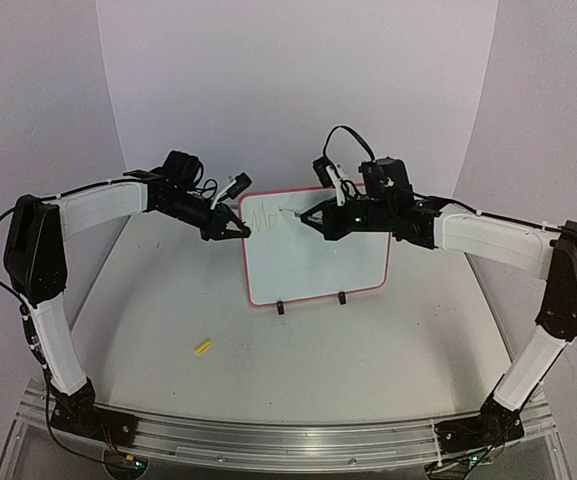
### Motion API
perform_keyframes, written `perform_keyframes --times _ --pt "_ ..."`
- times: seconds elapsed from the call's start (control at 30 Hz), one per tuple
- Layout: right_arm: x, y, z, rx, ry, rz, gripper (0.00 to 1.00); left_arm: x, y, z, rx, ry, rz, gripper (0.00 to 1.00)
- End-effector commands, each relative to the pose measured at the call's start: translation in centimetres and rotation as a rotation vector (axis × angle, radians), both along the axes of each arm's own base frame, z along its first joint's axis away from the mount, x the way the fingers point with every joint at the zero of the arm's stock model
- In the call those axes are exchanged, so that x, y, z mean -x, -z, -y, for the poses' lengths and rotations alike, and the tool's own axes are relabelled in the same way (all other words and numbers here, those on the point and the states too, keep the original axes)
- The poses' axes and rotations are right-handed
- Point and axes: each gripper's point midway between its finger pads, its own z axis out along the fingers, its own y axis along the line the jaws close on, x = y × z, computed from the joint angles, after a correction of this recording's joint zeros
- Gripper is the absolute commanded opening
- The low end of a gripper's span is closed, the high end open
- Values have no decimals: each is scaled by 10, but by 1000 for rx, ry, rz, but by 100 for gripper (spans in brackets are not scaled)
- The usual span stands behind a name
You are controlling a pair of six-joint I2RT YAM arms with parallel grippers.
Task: Write a sentence on the whiteboard
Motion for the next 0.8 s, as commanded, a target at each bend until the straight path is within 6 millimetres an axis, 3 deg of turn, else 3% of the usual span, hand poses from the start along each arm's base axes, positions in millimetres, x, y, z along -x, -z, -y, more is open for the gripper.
perform_keyframes --times 0.0,0.47,0.77 --pt "-10 -20 -6 -31 1 53 0 -11 16 -11 -114 -49 60 0" --pt "-19 -18 0 -9 53 72 0 -11 19 -11 -118 -50 55 0" --pt "-14 11 10 33 82 23 0 -12 18 -12 -119 -50 58 0"
